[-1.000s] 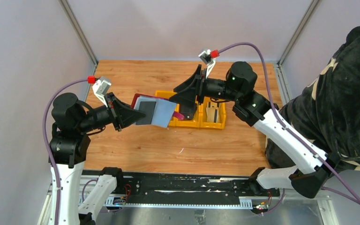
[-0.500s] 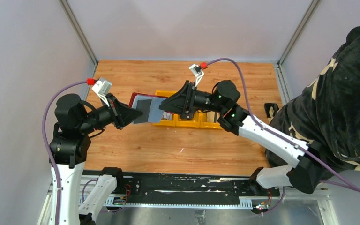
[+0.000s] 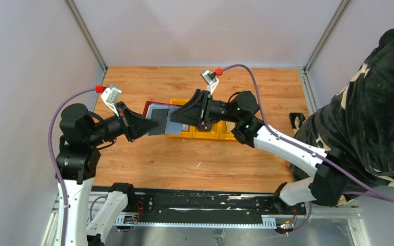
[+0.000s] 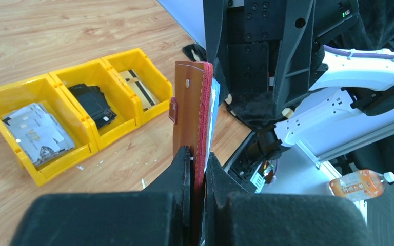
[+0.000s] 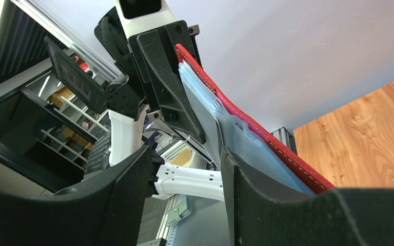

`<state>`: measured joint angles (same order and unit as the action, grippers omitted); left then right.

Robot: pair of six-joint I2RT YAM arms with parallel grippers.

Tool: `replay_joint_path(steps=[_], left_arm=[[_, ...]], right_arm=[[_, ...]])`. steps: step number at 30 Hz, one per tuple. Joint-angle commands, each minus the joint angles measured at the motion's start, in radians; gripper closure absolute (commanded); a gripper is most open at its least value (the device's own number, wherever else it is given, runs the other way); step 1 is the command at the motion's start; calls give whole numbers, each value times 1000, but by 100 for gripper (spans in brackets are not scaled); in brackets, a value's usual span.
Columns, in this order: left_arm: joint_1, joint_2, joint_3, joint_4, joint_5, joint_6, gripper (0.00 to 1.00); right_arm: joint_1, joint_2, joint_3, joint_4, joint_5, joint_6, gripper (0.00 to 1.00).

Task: Take the credit cards out of the card holder
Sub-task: Remove the credit card from the card holder.

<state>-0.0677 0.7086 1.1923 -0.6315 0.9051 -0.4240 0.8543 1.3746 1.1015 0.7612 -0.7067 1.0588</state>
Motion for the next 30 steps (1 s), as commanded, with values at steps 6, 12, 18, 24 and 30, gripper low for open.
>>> replay_joint_path(steps=[6, 12, 18, 24, 30], left_arm=[[3, -4, -15, 96, 33, -81, 100], [3, -4, -31, 130, 49, -123, 100], [3, 3, -63, 164, 76, -154, 89], [3, 6, -94, 233, 179, -230, 75], [3, -5, -98, 306, 236, -287, 56]], right_arm=[[32, 39, -9, 55, -25, 7, 46], [37, 73, -6, 117, -38, 48, 52], [38, 125, -21, 281, -36, 158, 69], [37, 159, -30, 343, 9, 213, 87], [37, 136, -53, 344, 16, 205, 97]])
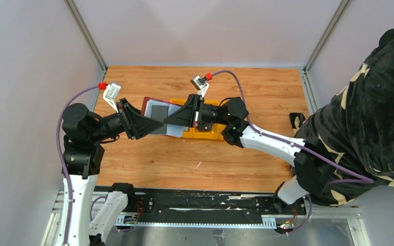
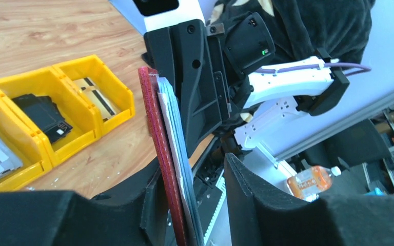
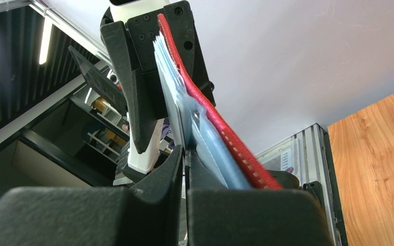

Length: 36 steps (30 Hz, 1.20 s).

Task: Take the credit cards out of the card holder
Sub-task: Remove the credit card from the card holder.

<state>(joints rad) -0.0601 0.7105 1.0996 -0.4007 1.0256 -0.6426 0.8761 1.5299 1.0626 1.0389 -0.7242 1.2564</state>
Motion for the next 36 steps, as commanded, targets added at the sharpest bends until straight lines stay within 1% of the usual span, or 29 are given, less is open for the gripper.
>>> replay_joint_path(steps=[1, 3, 9, 17, 19, 20, 22, 25, 27, 29, 31, 34, 36], left_arm=[[-4, -11, -8, 93, 124, -82, 54], [-5, -18, -17, 135, 136, -111, 54], [-4, -17, -37, 273, 189, -235, 65], [-4, -19, -31, 319, 191, -278, 76], [-4, -23, -32, 320, 181, -272, 79], [-4, -23, -34, 317, 176, -270, 80], [-4, -24, -38, 313, 166, -268, 84], [-4, -22, -40, 295, 157, -252, 87], [-4, -23, -39, 279, 152, -240, 87], [-4, -23, -37, 270, 150, -234, 87], [-4, -22, -34, 263, 149, -232, 87], [-4, -20, -25, 250, 149, -226, 87], [-4, -21, -22, 239, 147, -218, 87]], right_arm=[[15, -23, -23, 69, 35, 7, 99], [15, -34, -35, 73, 38, 5, 100], [15, -69, -77, 95, 50, 0, 100], [15, -98, -125, 171, 52, 21, 99], [15, -104, -134, 193, 52, 30, 96], [16, -106, -134, 203, 52, 35, 93], [17, -105, -133, 227, 50, 47, 83], [17, -97, -122, 257, 49, 66, 73], [19, -88, -107, 262, 49, 70, 72], [18, -75, -93, 277, 49, 81, 77], [17, -57, -89, 337, 46, 111, 86], [17, -41, -103, 414, 50, 154, 93], [17, -46, -118, 428, 54, 159, 98]])
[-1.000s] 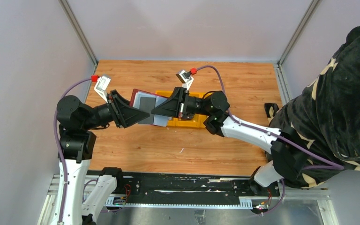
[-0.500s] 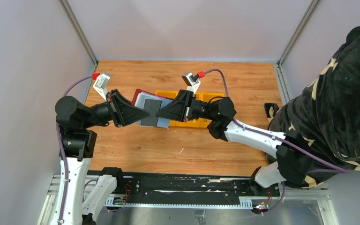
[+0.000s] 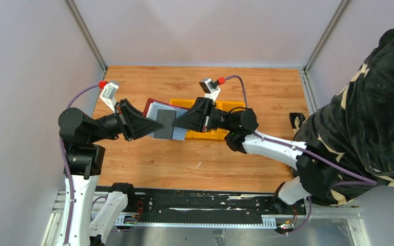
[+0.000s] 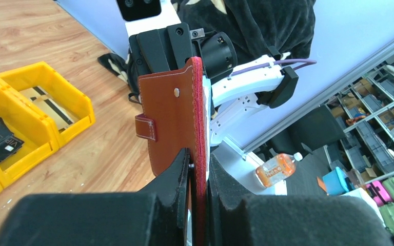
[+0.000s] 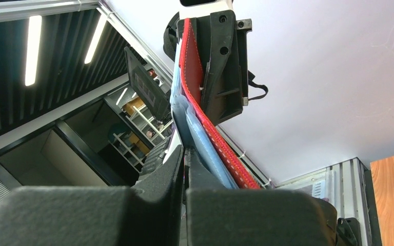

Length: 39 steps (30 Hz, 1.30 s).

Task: Take the credit cards out of the card holder
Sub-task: Remove the credit card from the card holder.

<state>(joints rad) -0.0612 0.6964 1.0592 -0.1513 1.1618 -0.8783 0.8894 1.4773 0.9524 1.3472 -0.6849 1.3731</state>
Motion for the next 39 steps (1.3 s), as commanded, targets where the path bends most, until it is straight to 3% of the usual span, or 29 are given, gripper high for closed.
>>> replay_joint_path(steps=[1, 6, 9, 12, 22, 35, 38, 39], left_arm=[[-3, -7, 19, -14, 8, 20, 87], [-4, -3, 22, -34, -8, 33, 86], [-3, 0, 26, -59, -34, 48, 76], [-3, -1, 23, -72, -61, 49, 74], [-3, -8, 24, -67, -93, 42, 90], [-3, -15, 22, -53, -88, 20, 88], [-3, -19, 16, -55, -98, 22, 87], [-3, -19, 14, -55, -100, 24, 87]], right_arm=[[3, 0, -17, 120, 18, 38, 100], [3, -43, -56, 99, 25, 3, 100], [3, -67, -66, 67, 27, -24, 100], [3, -81, -70, 47, 29, -39, 100], [4, -98, -106, 46, 34, -52, 100], [5, -129, -123, -1, 37, -95, 100], [9, -120, -90, -10, 26, -93, 78], [12, -115, -78, -13, 24, -94, 77]])
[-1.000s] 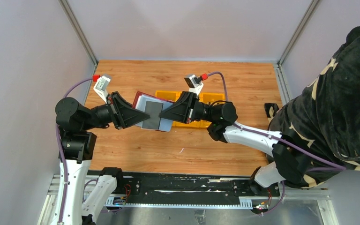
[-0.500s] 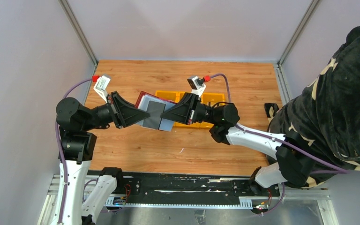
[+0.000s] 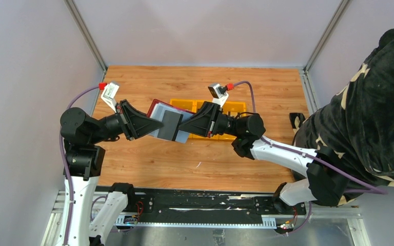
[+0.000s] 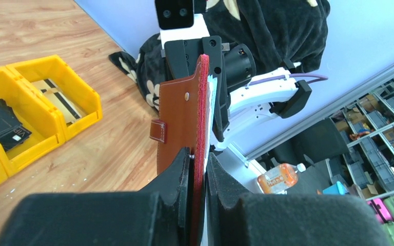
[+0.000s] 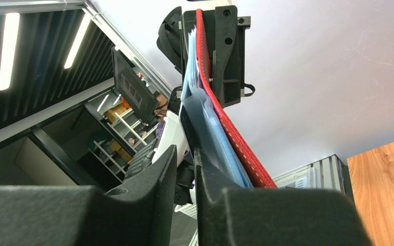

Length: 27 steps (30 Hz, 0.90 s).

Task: Take the credit cards out of the card holder
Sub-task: Remove the credit card from the card holder.

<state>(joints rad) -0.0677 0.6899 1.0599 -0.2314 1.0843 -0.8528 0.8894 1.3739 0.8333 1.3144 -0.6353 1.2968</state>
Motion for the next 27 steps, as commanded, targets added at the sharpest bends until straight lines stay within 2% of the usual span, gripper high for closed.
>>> replay_joint_path(steps=[1, 6, 11, 15, 27], left_arm=[[3, -13, 12, 26, -22, -2, 87], [3, -14, 21, 26, -22, -5, 90], [3, -11, 36, 23, -21, -8, 92], [3, -6, 43, 25, -24, -10, 93], [3, 4, 64, 28, -27, -4, 94]], right_arm=[[15, -6, 54, 18, -29, -19, 77], [25, 24, 85, 19, -32, -15, 76], [28, 30, 78, 44, -32, -3, 91], [26, 7, 47, 41, -28, -12, 99], [14, -52, -2, 31, -36, -21, 100]])
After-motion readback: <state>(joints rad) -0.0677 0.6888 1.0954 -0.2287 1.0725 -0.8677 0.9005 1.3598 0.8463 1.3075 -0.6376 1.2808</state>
